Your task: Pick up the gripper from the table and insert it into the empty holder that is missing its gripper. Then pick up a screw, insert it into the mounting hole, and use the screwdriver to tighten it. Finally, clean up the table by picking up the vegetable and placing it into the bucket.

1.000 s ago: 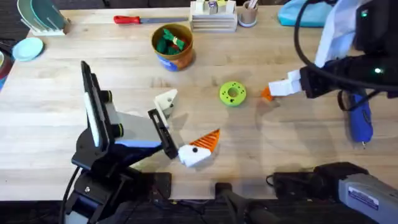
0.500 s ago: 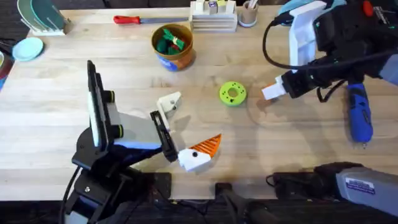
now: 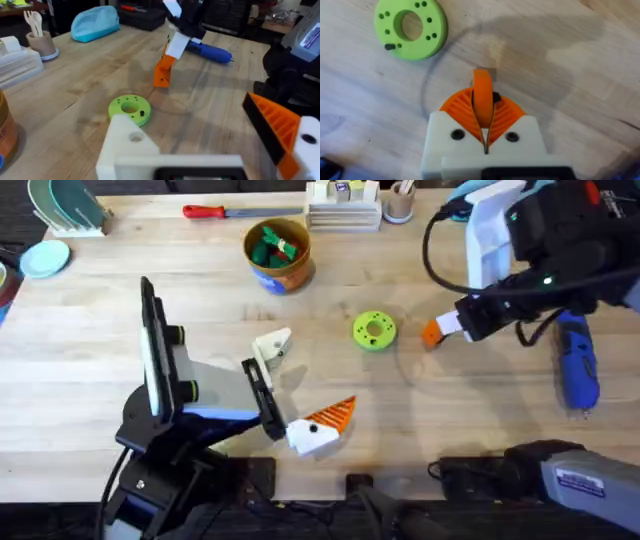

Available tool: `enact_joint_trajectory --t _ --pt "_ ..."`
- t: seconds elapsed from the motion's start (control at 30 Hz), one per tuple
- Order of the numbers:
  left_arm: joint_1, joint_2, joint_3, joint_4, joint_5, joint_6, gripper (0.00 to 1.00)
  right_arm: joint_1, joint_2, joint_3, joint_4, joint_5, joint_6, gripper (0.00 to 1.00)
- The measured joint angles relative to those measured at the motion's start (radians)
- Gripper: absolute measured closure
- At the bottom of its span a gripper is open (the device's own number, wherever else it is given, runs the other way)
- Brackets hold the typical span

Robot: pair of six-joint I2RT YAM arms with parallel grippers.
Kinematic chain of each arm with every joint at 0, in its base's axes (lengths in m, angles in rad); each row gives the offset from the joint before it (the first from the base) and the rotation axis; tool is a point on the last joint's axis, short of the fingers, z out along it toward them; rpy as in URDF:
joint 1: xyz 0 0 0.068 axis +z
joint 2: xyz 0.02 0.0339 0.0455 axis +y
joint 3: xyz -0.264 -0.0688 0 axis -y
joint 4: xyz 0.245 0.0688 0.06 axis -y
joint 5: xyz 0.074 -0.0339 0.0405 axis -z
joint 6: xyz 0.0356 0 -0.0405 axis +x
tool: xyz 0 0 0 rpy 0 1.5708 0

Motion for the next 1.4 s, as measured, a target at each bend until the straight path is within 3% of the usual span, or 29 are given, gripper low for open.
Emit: enact_joint_trajectory --t 0.17,0.37,0.53,0.7,0.83,0.97,1.17,1.4 --pt "0.000 0.000 0.000 0.000 0.000 0.000 0.008 0.000 -0.091 0.094 -0.132 0.000 0.007 0.993" --pt "0.000 0.000 0.000 0.000 0.000 0.000 0.008 -0.028 -0.282 0.116 -0.144 -0.042 0.089 0.993" --pt "0.000 0.000 0.000 0.000 0.000 0.000 0.009 -0.112 -0.456 -0.040 0.115 -0.242 0.253 0.993" --pt "0.000 0.000 0.000 0.000 0.001 0.000 0.008 -0.110 -0.526 -0.318 0.582 -0.520 0.621 0.994" --pt "0.000 0.000 0.000 0.000 0.003 0.000 0.008 -0.024 -0.507 -0.482 0.804 -0.625 0.946 0.994" --pt "0.000 0.000 0.000 0.000 0.003 0.000 0.008 0.114 -0.464 -0.531 0.907 -0.682 1.137 0.994" --pt "0.000 0.000 0.000 0.000 0.003 0.000 0.008 0.277 -0.377 -0.532 1.018 -0.715 1.276 0.994" --pt "0.000 0.000 0.000 0.000 0.003 0.000 0.008 0.373 -0.224 -0.532 1.188 -0.722 1.373 0.994"
